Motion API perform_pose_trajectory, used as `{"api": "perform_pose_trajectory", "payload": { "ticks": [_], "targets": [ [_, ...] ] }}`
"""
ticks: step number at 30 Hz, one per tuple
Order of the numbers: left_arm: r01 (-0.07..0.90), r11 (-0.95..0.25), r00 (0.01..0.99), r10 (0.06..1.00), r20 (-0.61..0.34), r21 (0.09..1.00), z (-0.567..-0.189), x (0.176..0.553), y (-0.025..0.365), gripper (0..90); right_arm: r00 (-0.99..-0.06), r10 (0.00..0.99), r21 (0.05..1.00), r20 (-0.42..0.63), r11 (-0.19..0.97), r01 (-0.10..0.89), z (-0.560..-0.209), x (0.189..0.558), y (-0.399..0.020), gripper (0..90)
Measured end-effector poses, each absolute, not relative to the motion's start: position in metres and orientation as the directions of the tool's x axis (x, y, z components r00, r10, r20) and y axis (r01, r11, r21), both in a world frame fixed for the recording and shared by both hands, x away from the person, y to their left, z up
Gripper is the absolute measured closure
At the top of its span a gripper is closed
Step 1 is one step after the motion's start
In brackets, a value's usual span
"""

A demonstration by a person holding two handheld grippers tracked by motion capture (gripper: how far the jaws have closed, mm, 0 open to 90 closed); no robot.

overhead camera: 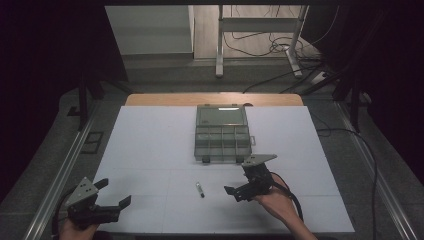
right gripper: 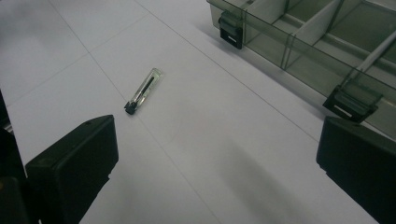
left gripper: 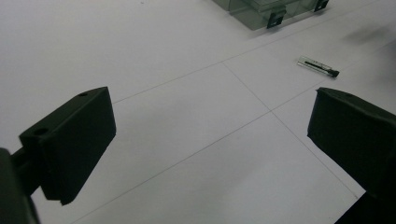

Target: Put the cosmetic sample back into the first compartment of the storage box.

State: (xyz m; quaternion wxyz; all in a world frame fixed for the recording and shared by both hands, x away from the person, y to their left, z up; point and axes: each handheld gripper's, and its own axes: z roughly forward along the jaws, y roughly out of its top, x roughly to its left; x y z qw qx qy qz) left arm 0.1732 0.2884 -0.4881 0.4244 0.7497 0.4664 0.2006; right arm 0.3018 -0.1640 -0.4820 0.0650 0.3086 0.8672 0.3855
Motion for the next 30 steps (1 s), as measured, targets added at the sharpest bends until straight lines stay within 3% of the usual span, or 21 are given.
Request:
{"api": "perform_pose_trajectory", "payload": {
  "ticks": [30],
  "targets": [
    [0.526,-0.217,0.493,0.866,-0.087,0.822,-0.488,0.173,0.287,1.6,-0.828,0.542,0.632,0.140,0.595,0.496,-0.491,0.316,-0.110,0.5]
  ]
}}
